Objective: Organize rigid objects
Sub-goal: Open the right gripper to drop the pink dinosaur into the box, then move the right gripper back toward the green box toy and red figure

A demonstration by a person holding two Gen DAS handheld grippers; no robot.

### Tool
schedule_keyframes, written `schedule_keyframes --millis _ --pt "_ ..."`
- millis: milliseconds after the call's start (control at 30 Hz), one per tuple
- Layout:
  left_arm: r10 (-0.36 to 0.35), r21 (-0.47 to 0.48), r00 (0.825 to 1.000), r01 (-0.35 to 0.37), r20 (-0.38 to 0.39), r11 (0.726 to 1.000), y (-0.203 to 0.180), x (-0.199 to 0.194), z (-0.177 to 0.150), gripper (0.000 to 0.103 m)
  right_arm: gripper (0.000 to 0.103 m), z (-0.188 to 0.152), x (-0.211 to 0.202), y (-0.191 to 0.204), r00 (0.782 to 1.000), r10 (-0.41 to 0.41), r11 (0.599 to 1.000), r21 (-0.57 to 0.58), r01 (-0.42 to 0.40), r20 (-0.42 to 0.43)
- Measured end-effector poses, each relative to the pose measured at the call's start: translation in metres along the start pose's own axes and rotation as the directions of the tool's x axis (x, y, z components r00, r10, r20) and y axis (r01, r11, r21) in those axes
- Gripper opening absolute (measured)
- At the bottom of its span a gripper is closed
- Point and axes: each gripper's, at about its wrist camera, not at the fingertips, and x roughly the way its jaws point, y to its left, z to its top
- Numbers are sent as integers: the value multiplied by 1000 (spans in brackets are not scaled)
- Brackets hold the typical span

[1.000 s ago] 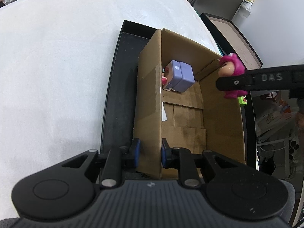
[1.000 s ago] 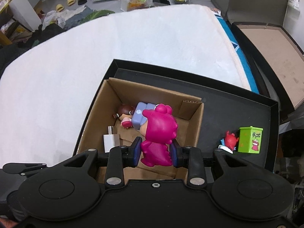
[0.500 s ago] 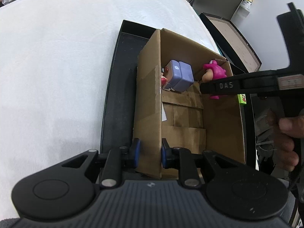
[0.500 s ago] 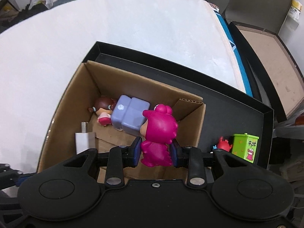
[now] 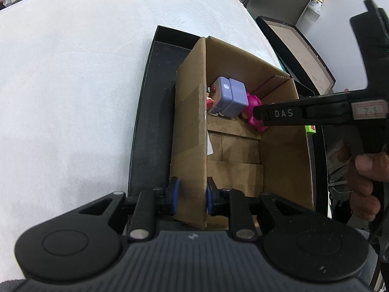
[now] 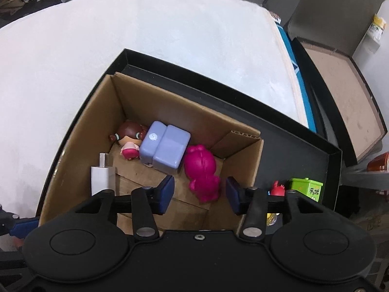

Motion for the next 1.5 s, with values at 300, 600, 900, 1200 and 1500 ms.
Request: schedule_keyframes --millis 300,600,900,1200,1500 --pt "2 -1 1000 -2 1 1000 1 -1 0 21 47 -5 -26 -10 997 69 997 23 -70 47" --pt "7 2 1000 -7 3 1000 0 -2 0 21 47 -13 -50 -29 985 151 986 51 -156 86" --pt "12 0 1000 -12 10 1000 0 -3 -1 21 47 -24 -61 -55 980 166 981 81 -175 114" --pt "16 0 1000 -16 11 1000 -2 -4 -1 21 47 -42 -60 -86 980 157 977 128 -173 121" --pt "28 0 1000 -28 5 1000 -3 -2 -1 21 51 -58 -58 -110 980 159 970 164 -177 116"
